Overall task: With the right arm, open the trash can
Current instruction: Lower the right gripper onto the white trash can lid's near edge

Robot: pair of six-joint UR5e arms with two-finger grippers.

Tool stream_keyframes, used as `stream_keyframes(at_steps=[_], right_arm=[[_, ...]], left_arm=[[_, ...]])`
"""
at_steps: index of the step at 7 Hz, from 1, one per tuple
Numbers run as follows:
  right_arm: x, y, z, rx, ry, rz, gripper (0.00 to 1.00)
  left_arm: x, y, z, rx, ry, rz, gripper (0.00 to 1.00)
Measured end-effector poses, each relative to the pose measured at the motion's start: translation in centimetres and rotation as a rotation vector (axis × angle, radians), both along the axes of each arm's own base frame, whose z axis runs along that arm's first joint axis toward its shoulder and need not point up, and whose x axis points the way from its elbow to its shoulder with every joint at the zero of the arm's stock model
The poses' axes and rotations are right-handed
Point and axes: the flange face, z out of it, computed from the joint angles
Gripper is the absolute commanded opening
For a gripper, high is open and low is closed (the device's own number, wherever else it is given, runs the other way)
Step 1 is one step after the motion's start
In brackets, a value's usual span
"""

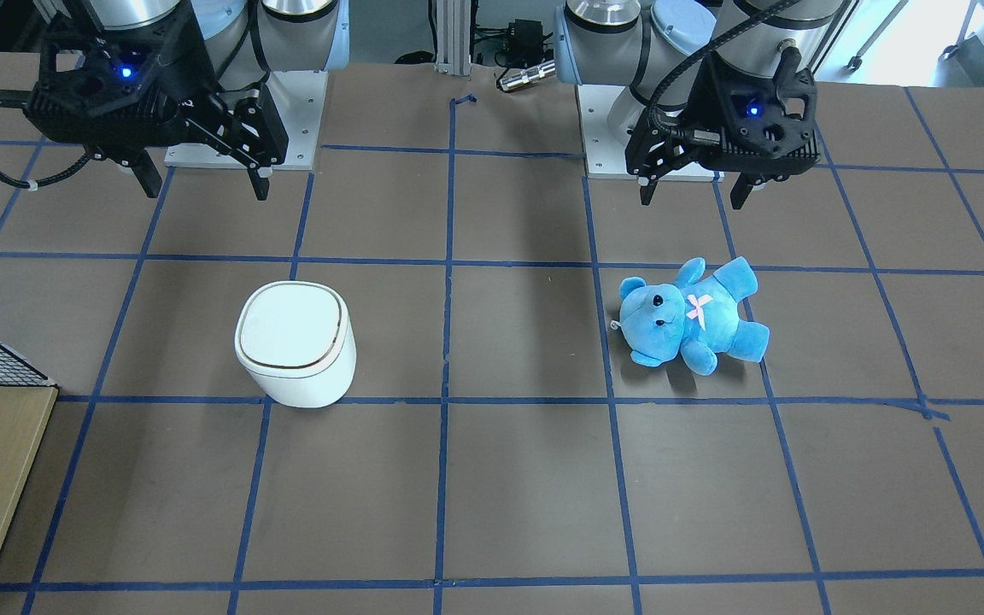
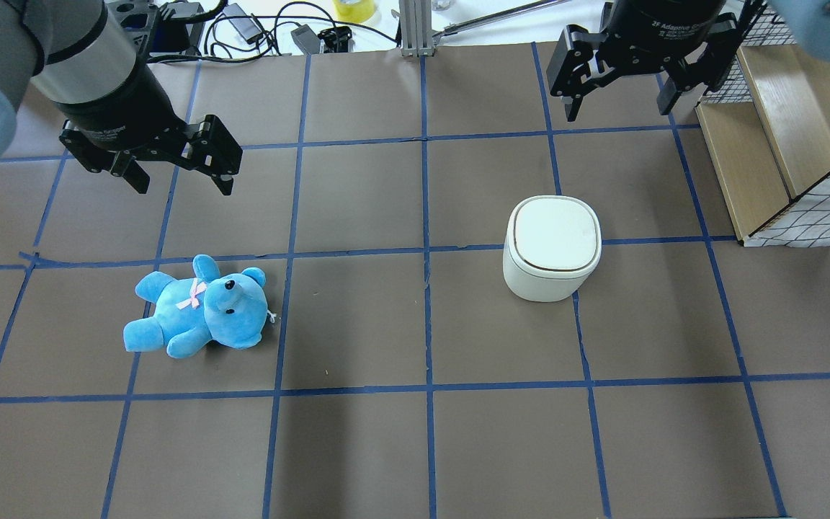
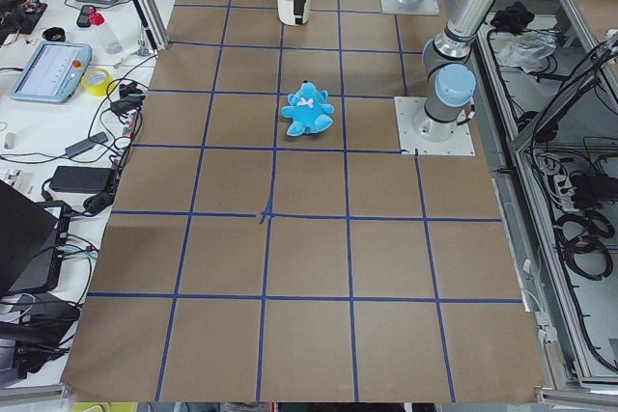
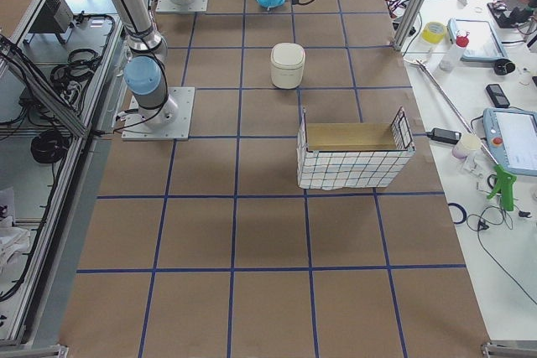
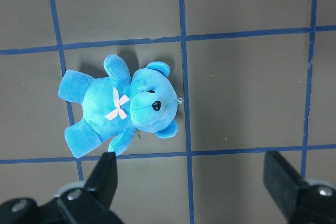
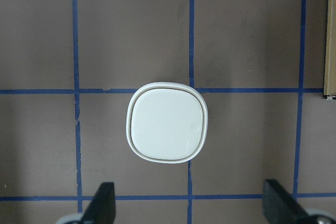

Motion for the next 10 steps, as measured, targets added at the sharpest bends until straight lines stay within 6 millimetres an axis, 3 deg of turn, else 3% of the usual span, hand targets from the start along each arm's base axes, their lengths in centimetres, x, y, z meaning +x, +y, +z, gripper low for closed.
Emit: stream_keyframes(at_steps=[2, 3, 4, 7, 9, 10], right_arm=[[0.0, 0.0, -0.1, 0.001, 0.003, 0.0, 1.0], [0.1, 0.0, -0.1, 0.003, 0.003, -0.001, 0.75], [0.1, 0.0, -0.3, 0.006, 0.002, -0.007, 0.04], [1.4, 0.0, -1.9, 0.046, -0.008, -0.062, 0.0], [4.2, -0.4, -5.1, 0.076, 0.002, -0.069, 0.0], [4.8, -0.8, -7.9, 0.086, 0.008, -0.068, 0.0]], left_arm=[[0.0, 0.0, 0.0, 0.0, 0.0, 0.0, 1.0], [0.0, 0.0, 0.0, 0.0, 0.0, 0.0, 1.0], [0.0, 0.0, 0.0, 0.0, 0.0, 0.0, 1.0], [0.0, 0.0, 0.0, 0.0, 0.0, -0.001, 1.0], [0.0, 0.0, 0.0, 0.0, 0.0, 0.0, 1.0], [0.0, 0.0, 0.0, 0.0, 0.0, 0.0, 1.0]])
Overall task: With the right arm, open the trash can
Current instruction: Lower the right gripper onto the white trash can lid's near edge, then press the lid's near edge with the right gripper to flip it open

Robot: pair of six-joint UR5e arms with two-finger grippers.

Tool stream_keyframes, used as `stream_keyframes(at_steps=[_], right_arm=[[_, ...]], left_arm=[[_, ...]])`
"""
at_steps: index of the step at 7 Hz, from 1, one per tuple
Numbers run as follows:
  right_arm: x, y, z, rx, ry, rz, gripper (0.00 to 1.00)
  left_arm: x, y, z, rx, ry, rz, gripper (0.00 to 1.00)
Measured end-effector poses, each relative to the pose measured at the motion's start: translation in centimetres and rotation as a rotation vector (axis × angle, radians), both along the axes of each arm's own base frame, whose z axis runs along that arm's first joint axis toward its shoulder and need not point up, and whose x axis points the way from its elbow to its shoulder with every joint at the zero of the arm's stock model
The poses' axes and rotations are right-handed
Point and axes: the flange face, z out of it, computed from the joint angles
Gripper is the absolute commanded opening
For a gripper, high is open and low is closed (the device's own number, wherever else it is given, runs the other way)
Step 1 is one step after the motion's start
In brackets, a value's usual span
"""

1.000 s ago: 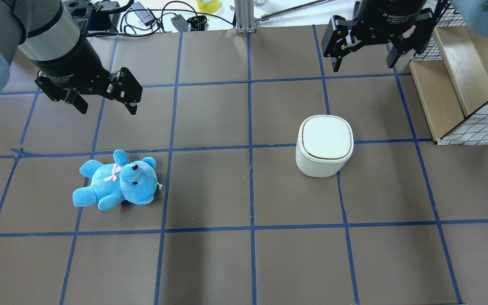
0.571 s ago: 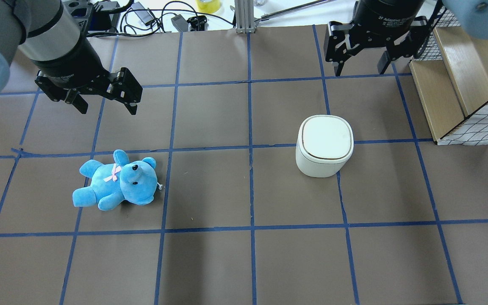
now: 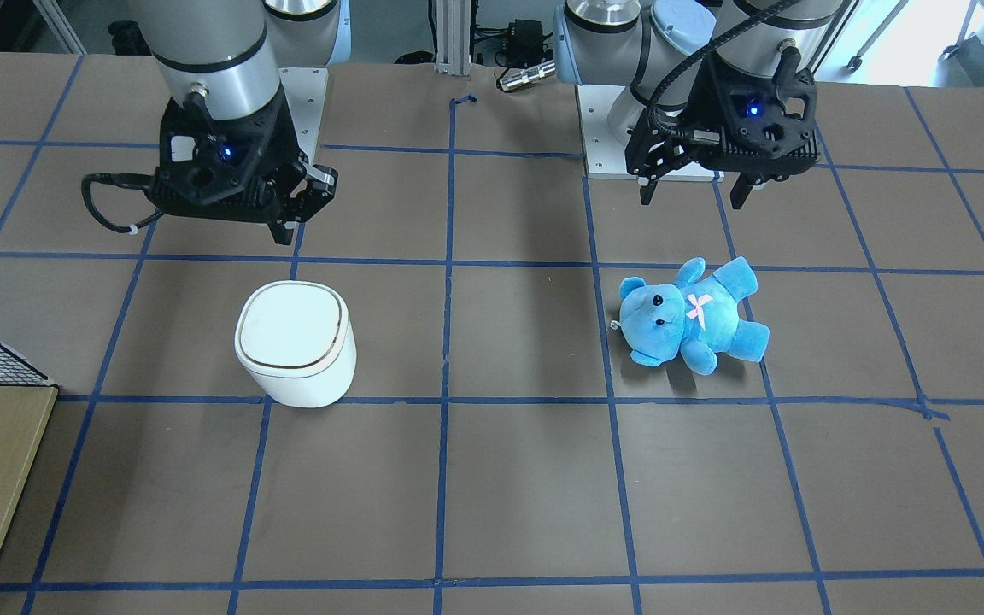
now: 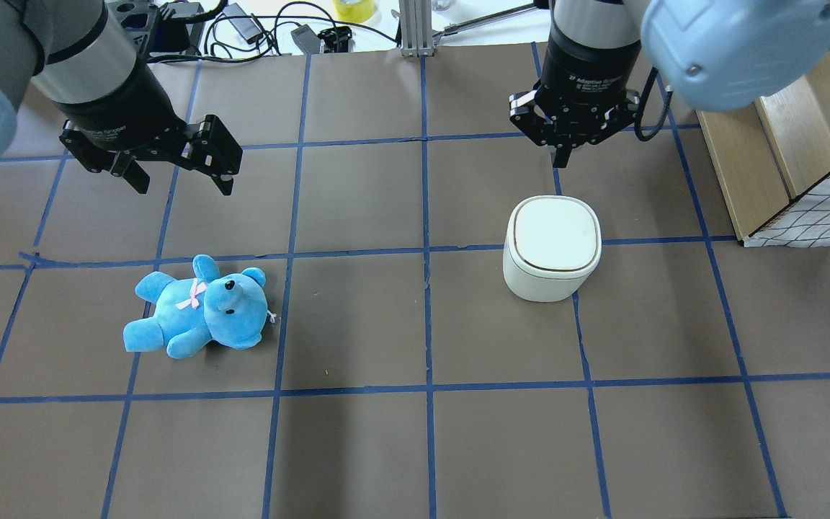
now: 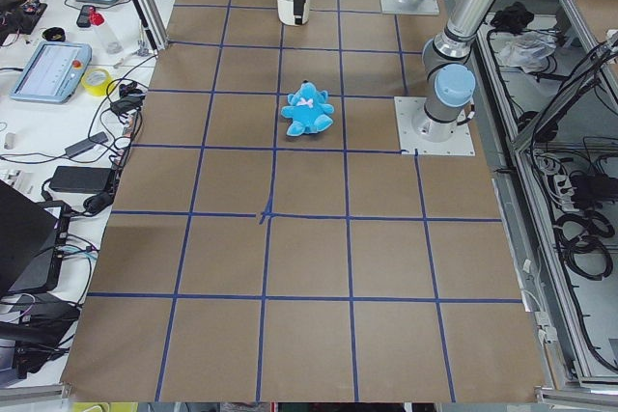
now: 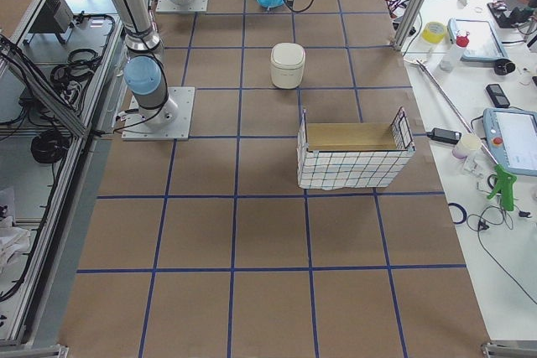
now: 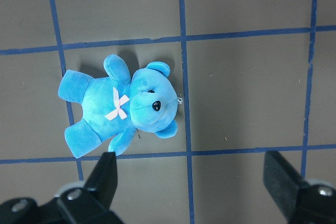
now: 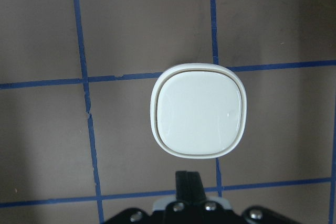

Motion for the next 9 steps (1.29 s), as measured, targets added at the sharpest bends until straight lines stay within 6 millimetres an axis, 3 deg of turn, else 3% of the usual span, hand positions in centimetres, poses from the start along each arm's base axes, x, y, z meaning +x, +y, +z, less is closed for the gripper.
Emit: stream_keyframes(at_steps=[2, 3, 6, 9], right_arm=[[-0.5, 0.2, -6.9, -0.013, 0.008, -0.006, 0.0], [-1.2, 0.3, -9.4, -0.028, 0.007, -0.012, 0.0], [-3.9, 0.3, -13.2, -0.067, -0.01, -0.048, 0.0], [-4.4, 1.3, -15.9, -0.095, -0.018, -0.056, 0.0]], left_arm=[[0.0, 0.0, 0.0, 0.0, 0.0, 0.0, 1.0], [0.0, 0.0, 0.0, 0.0, 0.0, -0.001, 1.0], [0.0, 0.0, 0.0, 0.0, 0.0, 0.0, 1.0], [0.0, 0.0, 0.0, 0.0, 0.0, 0.0, 1.0]])
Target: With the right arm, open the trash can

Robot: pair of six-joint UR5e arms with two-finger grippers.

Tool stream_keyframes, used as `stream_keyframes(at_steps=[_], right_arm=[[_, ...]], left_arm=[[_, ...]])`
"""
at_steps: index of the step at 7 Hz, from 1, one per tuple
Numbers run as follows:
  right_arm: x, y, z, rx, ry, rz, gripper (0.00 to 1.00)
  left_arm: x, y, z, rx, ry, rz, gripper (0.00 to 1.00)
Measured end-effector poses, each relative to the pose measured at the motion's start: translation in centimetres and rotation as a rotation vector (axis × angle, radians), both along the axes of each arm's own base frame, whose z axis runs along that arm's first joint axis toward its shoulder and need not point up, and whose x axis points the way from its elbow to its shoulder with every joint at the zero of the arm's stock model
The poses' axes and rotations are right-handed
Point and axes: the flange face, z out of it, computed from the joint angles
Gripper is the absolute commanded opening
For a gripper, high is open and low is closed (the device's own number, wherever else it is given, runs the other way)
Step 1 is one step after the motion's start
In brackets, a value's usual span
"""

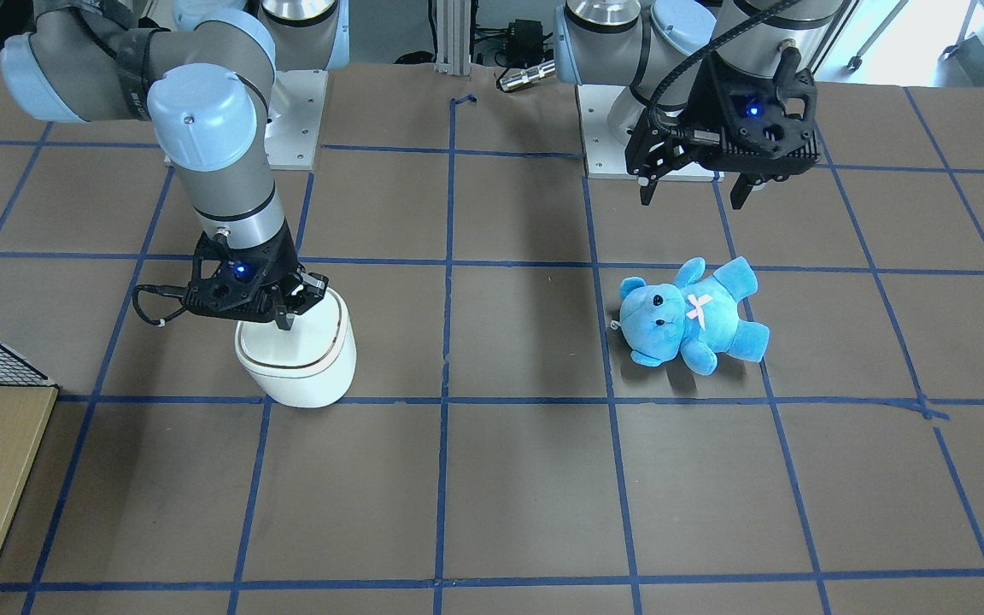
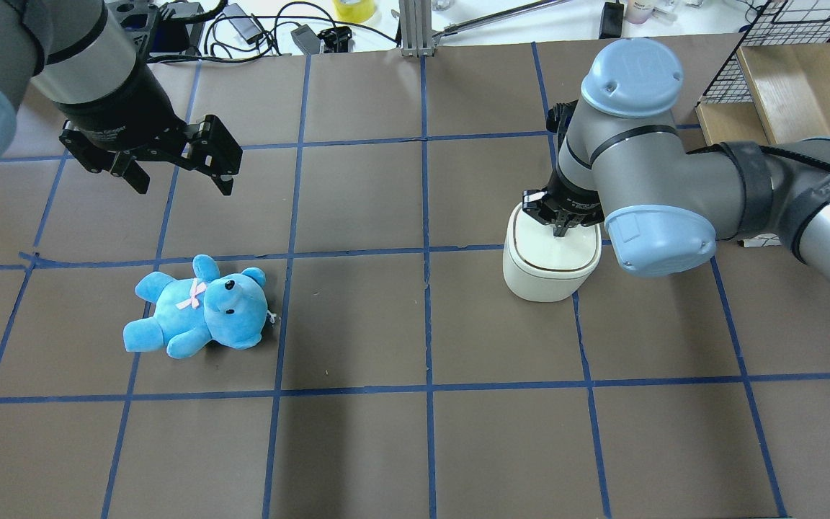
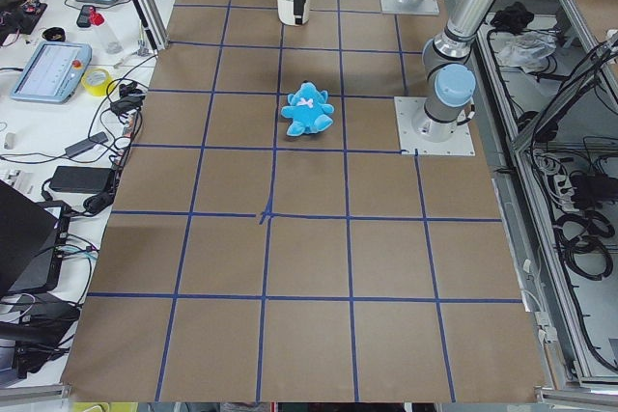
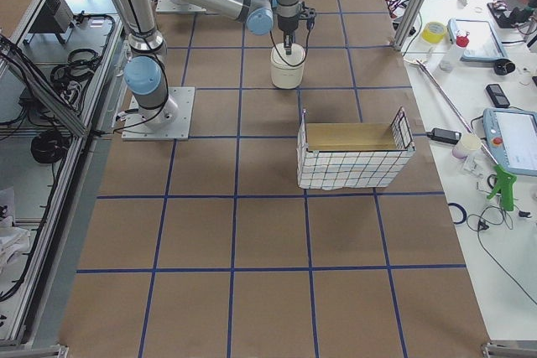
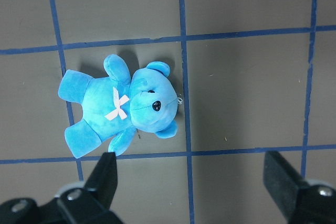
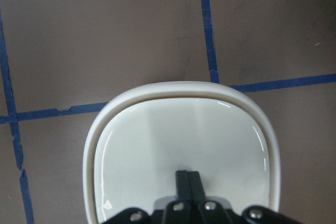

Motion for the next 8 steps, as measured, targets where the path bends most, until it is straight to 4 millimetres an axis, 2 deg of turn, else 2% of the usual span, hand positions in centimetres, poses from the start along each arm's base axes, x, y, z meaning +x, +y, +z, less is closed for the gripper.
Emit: stream_keyframes(at_steps=[2, 3, 4, 7, 8], right_arm=[[0.0, 0.2, -0.5, 0.009, -0.002, 0.001, 0.0], [0.0, -0.1, 0.3, -0.002, -0.001, 0.0, 0.51], [0.0, -0.5, 3.0, -0.028, 0.002, -0.002, 1.0], [0.1, -1.4, 17.2, -0.066, -0.002, 0.02, 1.0], [0.1, -1.2, 21.3, -0.069, -0.003, 0.033, 1.0]], left_arm=[[0.0, 0.0, 0.0, 0.0, 0.0, 0.0, 1.0], [0.0, 0.0, 0.0, 0.0, 0.0, 0.0, 1.0], [0.0, 0.0, 0.0, 0.0, 0.0, 0.0, 1.0], [0.0, 0.0, 0.0, 0.0, 0.0, 0.0, 1.0], [0.0, 0.0, 0.0, 0.0, 0.0, 0.0, 1.0]])
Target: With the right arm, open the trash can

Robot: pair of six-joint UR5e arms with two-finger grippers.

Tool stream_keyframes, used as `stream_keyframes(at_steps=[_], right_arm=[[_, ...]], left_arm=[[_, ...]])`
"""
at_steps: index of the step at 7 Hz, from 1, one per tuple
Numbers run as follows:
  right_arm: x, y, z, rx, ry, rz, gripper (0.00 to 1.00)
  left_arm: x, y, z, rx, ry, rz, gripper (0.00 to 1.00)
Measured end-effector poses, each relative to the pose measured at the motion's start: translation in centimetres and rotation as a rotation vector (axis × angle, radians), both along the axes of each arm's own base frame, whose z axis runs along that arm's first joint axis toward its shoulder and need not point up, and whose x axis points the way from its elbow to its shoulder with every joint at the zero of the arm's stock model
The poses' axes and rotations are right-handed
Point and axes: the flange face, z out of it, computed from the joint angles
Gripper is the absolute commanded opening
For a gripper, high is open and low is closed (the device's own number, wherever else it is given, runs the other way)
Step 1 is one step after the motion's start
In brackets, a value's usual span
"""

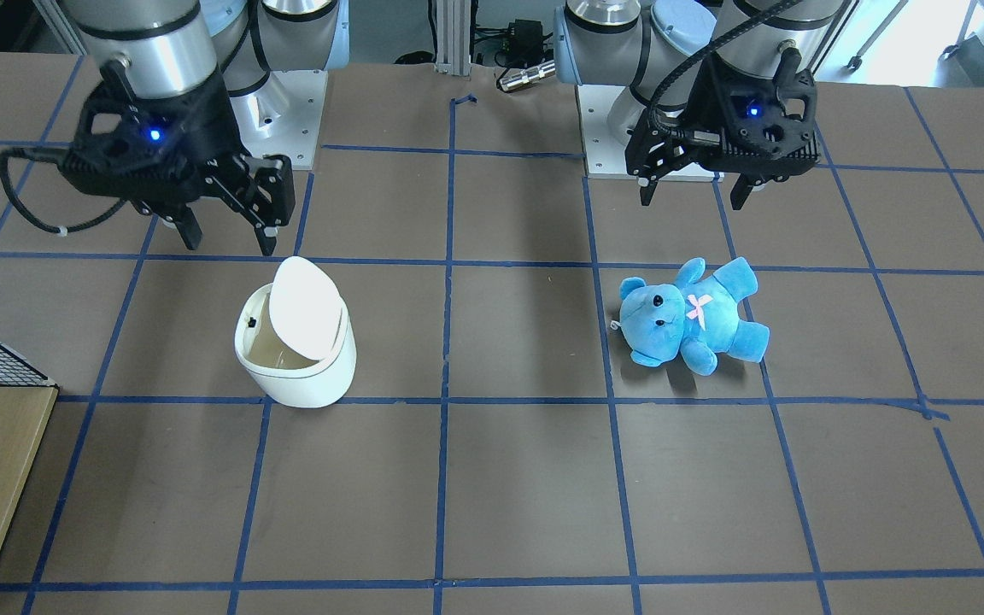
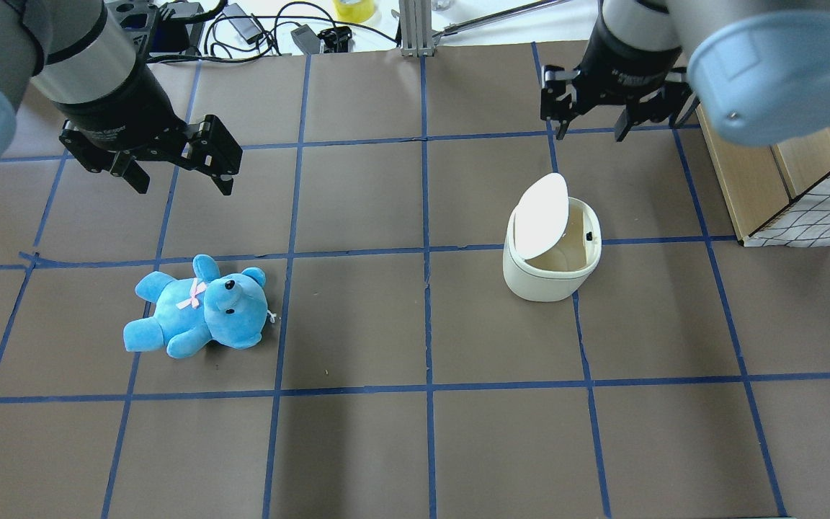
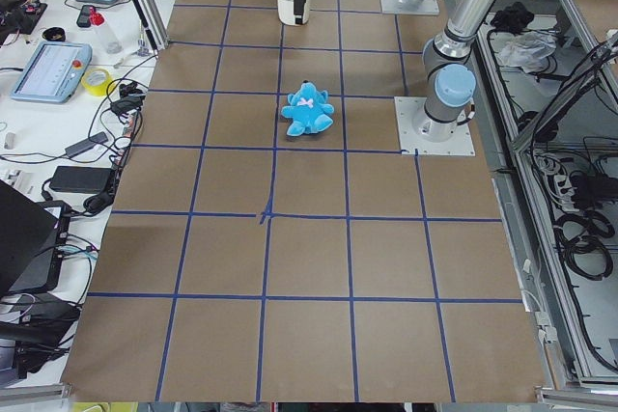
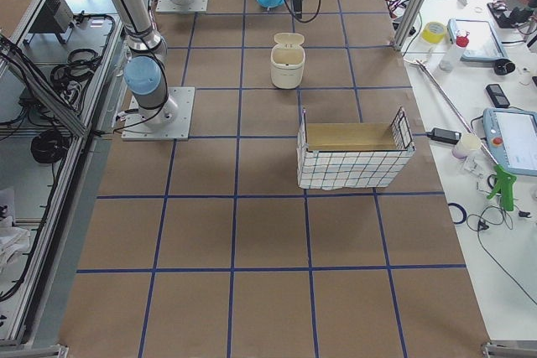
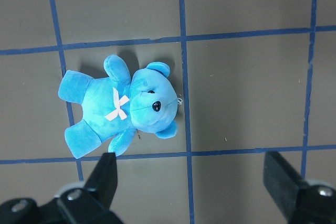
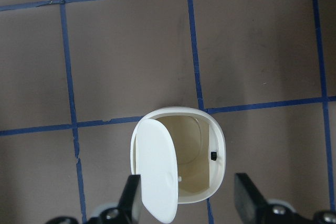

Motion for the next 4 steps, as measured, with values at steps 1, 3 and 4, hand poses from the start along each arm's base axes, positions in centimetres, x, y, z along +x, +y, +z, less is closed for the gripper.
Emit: stream_keyframes(at_steps=[1, 3, 4], right_arm=[[0.1, 0.4, 2.7, 0.005, 0.001, 0.01, 1.0], [0.1, 0.6, 4.2, 0.018, 0.001, 0.019, 1.0], [0.1, 0.6, 4.3, 0.02, 0.001, 0.019, 1.0]], left_arm=[[0.0, 0.0, 0.0, 0.0, 0.0, 0.0, 1.0], [0.0, 0.0, 0.0, 0.0, 0.0, 0.0, 1.0], [0.0, 0.0, 0.0, 0.0, 0.0, 0.0, 1.0]])
